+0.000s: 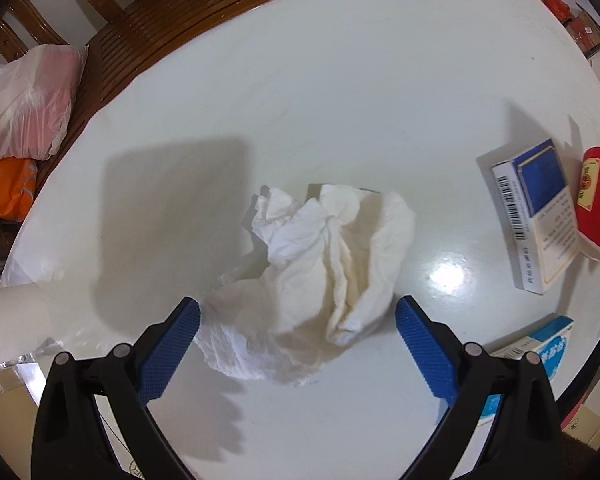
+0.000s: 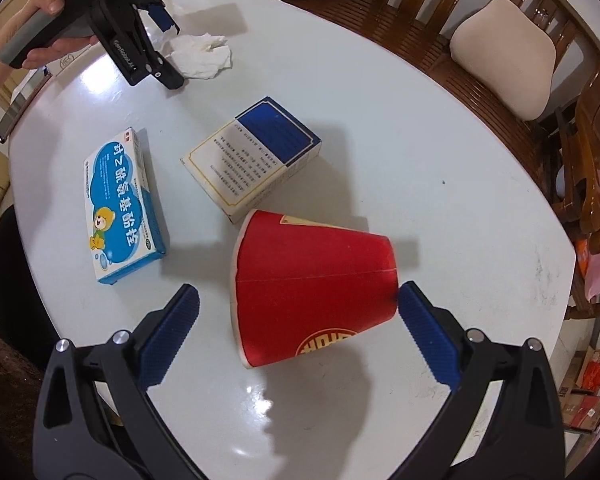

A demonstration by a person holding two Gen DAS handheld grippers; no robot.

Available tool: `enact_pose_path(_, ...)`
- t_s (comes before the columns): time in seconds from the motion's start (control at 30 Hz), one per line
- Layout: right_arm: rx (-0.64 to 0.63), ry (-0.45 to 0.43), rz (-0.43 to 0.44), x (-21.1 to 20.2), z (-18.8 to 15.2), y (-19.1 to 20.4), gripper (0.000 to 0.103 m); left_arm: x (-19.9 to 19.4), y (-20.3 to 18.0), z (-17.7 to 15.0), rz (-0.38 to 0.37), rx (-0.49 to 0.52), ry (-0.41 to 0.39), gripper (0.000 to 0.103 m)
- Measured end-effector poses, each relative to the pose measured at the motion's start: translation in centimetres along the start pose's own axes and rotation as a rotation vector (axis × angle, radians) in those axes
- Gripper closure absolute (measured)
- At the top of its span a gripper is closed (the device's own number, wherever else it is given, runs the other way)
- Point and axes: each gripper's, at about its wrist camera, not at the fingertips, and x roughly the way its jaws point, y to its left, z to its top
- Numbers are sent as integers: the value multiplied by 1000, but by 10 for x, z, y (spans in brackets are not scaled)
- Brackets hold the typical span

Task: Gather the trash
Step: 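Grasp the crumpled tissue with the left tool while the right tool grasps the red cup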

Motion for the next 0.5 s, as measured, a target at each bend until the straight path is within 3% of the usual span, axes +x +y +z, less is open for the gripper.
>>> enact_pose_path(0.27, -12, 10, -43, 1, 0, -2, 6, 2, 5, 5, -22, -6, -10, 7)
enact_pose_path(0.5, 15, 34, -25, 15, -1, -4, 6, 1, 1, 0, -32, -6, -17, 7)
